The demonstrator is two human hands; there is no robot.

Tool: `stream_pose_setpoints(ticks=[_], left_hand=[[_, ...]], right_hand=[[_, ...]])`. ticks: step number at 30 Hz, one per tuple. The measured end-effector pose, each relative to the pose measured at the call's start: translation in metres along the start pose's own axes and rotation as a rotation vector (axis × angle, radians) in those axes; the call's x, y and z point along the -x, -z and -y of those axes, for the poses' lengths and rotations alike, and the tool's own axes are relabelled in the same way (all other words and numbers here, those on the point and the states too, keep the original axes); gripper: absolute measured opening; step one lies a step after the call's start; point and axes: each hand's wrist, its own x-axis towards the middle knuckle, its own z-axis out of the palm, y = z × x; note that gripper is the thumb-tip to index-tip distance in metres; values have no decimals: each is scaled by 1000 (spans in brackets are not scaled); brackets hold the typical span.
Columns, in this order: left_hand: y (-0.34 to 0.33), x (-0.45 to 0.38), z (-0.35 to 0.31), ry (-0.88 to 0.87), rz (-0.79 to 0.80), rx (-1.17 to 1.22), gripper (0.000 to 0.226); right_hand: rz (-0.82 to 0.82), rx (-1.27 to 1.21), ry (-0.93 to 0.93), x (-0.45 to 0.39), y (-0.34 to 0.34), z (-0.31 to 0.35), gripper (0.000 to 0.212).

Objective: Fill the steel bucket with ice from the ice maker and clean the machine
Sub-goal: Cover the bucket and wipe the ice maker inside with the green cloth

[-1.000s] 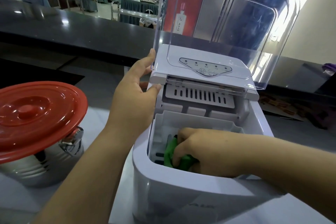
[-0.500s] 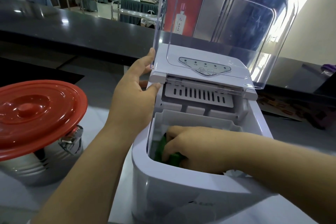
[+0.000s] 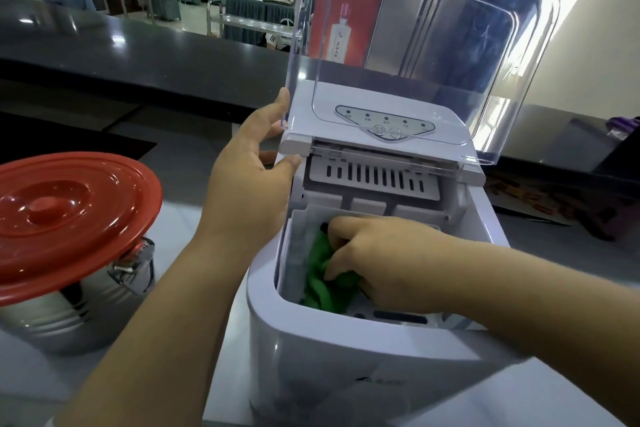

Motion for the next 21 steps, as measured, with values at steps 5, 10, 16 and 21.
stream_pose_setpoints(ticks=[5,10,16,21], left_hand=[[-1,0,0,-2,3,7,64],[-1,-1,1,-7,4,-15,64],[0,-1,3,-11,3,-24,63],[0,-1,3,-12,-5,-27,63]], right_hand=[[137,54,-107,22,13,-10,40],[300,44,-133,29,5,-17,40],[269,17,-78,25,-4,-20,47],[175,-162,-15,27,5,-19,55]])
